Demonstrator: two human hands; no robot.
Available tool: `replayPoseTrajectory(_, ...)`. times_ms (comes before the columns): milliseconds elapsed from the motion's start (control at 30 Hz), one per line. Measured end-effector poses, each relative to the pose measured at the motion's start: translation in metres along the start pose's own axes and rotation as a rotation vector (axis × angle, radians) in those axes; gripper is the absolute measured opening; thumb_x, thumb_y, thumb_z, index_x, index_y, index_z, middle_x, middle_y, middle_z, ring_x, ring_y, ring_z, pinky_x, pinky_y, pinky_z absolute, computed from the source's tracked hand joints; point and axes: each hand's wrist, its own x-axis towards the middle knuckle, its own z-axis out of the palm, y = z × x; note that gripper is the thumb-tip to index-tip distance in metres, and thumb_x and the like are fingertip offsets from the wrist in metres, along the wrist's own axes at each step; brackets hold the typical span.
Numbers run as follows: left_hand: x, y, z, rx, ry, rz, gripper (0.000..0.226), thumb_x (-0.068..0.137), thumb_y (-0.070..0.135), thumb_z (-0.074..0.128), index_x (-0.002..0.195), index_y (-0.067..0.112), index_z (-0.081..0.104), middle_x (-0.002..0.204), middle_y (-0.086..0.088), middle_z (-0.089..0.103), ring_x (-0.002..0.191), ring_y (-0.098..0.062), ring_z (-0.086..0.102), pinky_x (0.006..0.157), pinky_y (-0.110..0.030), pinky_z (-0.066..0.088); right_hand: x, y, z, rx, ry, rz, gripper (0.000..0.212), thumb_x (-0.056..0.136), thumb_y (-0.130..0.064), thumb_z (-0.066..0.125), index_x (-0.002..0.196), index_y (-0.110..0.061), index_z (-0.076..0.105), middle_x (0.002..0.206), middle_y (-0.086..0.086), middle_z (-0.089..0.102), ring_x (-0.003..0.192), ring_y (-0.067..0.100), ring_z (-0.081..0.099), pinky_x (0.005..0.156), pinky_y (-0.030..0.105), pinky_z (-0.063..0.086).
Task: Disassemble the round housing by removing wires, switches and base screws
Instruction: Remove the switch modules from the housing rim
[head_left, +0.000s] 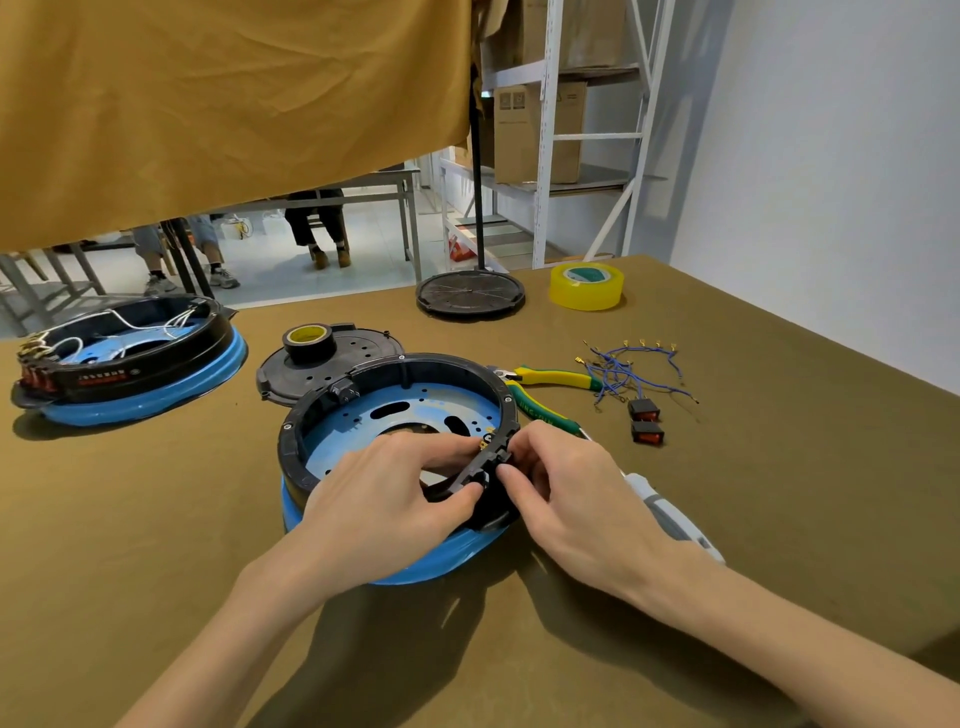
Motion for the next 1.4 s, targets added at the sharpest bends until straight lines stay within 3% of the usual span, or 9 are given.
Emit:
replayPoseTrajectory(100, 0.0, 0.001, 0.0, -0.025, -0.005, 0.009, 0.043, 0.089, 0.052, 0.059, 0.131, 0.058, 0.058, 0.102, 0.047, 0.064, 0.103, 0.022, 0.057, 0.074, -0.012, 0.054, -0.001, 0.0, 0.001, -0.002, 0.005, 0.007, 0.008, 0.099, -0.033, 0.062, 0.105, -0.027, 0.06, 0.086, -0.019, 0.058, 0.091, -0.003, 0.058, 0.074, 0.011, 0.049)
replayPoseTrajectory(200, -0.001, 0.007, -0.004, -0.004, -0.021, 0.02, 0.044, 0.085, 0.057, 0.052, 0.121, 0.076, 0.035, 0.087, 0.057, 0.053, 0.108, 0.014, 0.06, 0.073, -0.025, 0.061, -0.003, -0.001, 0.003, 0.029, 0.021, 0.018, 0.006, 0.1, -0.03, 0.062, 0.104, -0.027, 0.061, 0.086, -0.021, 0.058, 0.09, -0.005, 0.059, 0.072, 0.01, 0.048)
replayPoseTrajectory(333, -0.004, 0.012, -0.006, -0.007, -0.002, 0.035, 0.051, 0.086, 0.056, 0.051, 0.12, 0.08, 0.02, 0.095, 0.049, 0.062, 0.1, 0.001, 0.067, 0.069, -0.038, 0.062, -0.005, 0.001, 0.001, 0.071, 0.003, 0.029, 0.011, 0.098, -0.029, 0.064, 0.109, -0.028, 0.064, 0.09, -0.021, 0.061, 0.092, -0.001, 0.061, 0.072, 0.012, 0.051)
replayPoseTrajectory(433, -0.005, 0.012, -0.005, -0.012, -0.01, 0.037, 0.048, 0.088, 0.057, 0.049, 0.121, 0.079, 0.022, 0.106, 0.036, 0.07, 0.094, -0.007, 0.069, 0.067, -0.044, 0.061, -0.005, 0.001, -0.004, 0.043, -0.004, 0.025, 0.015, 0.096, -0.029, 0.067, 0.111, -0.025, 0.067, 0.097, -0.018, 0.06, 0.09, 0.003, 0.059, 0.073, 0.014, 0.05)
replayPoseTrajectory(633, -0.005, 0.01, -0.003, 0.005, -0.007, 0.022, 0.045, 0.091, 0.056, 0.05, 0.121, 0.079, 0.027, 0.106, 0.034, 0.071, 0.089, -0.006, 0.069, 0.063, -0.042, 0.06, 0.001, -0.003, -0.006, -0.028, -0.019, 0.01, 0.013, 0.097, -0.031, 0.065, 0.105, -0.021, 0.068, 0.094, -0.016, 0.053, 0.086, 0.0, 0.055, 0.07, 0.012, 0.045)
replayPoseTrajectory(867, -0.002, 0.005, -0.001, 0.001, -0.021, -0.035, 0.044, 0.093, 0.052, 0.057, 0.136, 0.058, 0.053, 0.118, 0.039, 0.066, 0.113, 0.01, 0.061, 0.077, -0.031, 0.062, 0.001, -0.003, -0.003, -0.058, -0.013, -0.021, 0.008, 0.098, -0.03, 0.064, 0.097, -0.025, 0.059, 0.086, -0.019, 0.048, 0.087, -0.002, 0.052, 0.071, 0.01, 0.042)
replayPoseTrajectory(1133, -0.002, 0.003, -0.001, 0.014, -0.038, -0.019, 0.046, 0.095, 0.051, 0.057, 0.14, 0.054, 0.052, 0.123, 0.038, 0.064, 0.116, 0.009, 0.059, 0.084, -0.03, 0.06, -0.001, -0.002, -0.002, -0.094, -0.02, -0.051, 0.011, 0.098, -0.031, 0.063, 0.102, -0.021, 0.061, 0.091, -0.014, 0.048, 0.088, -0.004, 0.05, 0.074, 0.008, 0.041)
replayPoseTrajectory(1267, -0.003, 0.005, -0.001, 0.007, -0.009, -0.002, 0.042, 0.094, 0.051, 0.057, 0.133, 0.065, 0.047, 0.115, 0.04, 0.066, 0.108, 0.008, 0.063, 0.075, -0.029, 0.061, 0.004, 0.001, -0.004, -0.035, -0.03, -0.027, 0.008, 0.098, -0.029, 0.064, 0.1, -0.023, 0.061, 0.09, -0.016, 0.051, 0.085, 0.001, 0.052, 0.07, 0.012, 0.044)
replayPoseTrajectory(1400, -0.002, 0.005, -0.001, 0.008, -0.024, -0.017, 0.042, 0.095, 0.051, 0.056, 0.137, 0.056, 0.054, 0.116, 0.038, 0.067, 0.107, 0.006, 0.064, 0.075, -0.03, 0.061, 0.0, -0.002, -0.001, -0.077, 0.008, -0.043, 0.008, 0.097, -0.028, 0.064, 0.099, -0.021, 0.061, 0.088, -0.016, 0.05, 0.084, -0.001, 0.052, 0.07, 0.011, 0.043)
